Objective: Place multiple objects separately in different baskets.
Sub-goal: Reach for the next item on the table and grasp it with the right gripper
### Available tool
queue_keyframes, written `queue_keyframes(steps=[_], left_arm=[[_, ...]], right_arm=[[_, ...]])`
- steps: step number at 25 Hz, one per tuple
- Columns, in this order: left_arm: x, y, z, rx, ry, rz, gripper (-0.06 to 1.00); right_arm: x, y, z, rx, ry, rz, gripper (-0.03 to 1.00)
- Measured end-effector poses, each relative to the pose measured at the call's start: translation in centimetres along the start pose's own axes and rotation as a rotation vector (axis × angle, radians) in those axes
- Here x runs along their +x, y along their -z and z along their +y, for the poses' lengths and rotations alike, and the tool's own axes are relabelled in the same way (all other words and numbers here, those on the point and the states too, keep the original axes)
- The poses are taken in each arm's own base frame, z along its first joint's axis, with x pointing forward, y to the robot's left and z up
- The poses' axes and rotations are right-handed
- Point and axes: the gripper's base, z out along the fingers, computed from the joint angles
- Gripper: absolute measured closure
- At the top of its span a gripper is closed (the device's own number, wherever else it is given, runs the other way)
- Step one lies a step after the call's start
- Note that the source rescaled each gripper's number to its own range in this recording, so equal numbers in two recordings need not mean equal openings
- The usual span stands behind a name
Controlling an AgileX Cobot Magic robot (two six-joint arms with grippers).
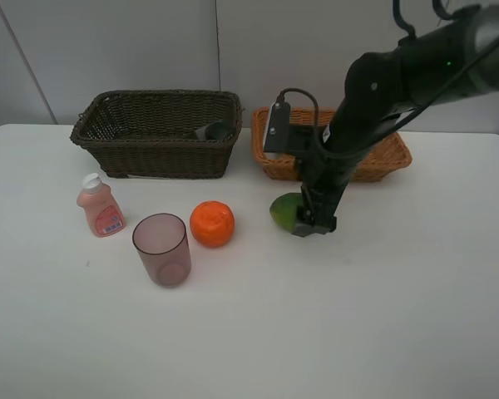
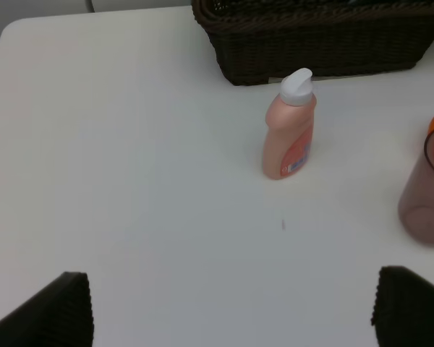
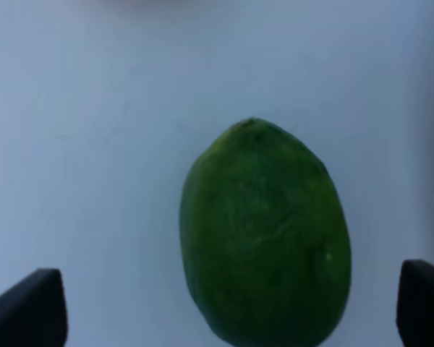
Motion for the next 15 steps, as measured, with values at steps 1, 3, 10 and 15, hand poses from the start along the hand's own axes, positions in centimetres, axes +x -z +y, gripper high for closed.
queue_keyframes(steps=[1, 3, 10, 15], left_arm=[[0.0, 0.0, 0.0, 0.0, 0.0, 0.0, -0.06], [0.0, 0.0, 0.0, 0.0, 0.0, 0.0, -0.06], [0.0, 0.0, 0.0, 0.0, 0.0, 0.0, -0.06], [0.0, 0.0, 0.0, 0.0, 0.0, 0.0, -0.06]], right_arm=[[0.0, -0.2, 0.1, 0.004, 0.002, -0.004, -0.01], [-0.1, -0.5, 0.4, 0.015, 0.009, -0.016, -0.01], [0.0, -0.8, 0.5, 0.043, 0.021, -0.032, -0.01], [0.1, -2.0, 0.6, 0.029, 0.029, -0.014, -0.01]])
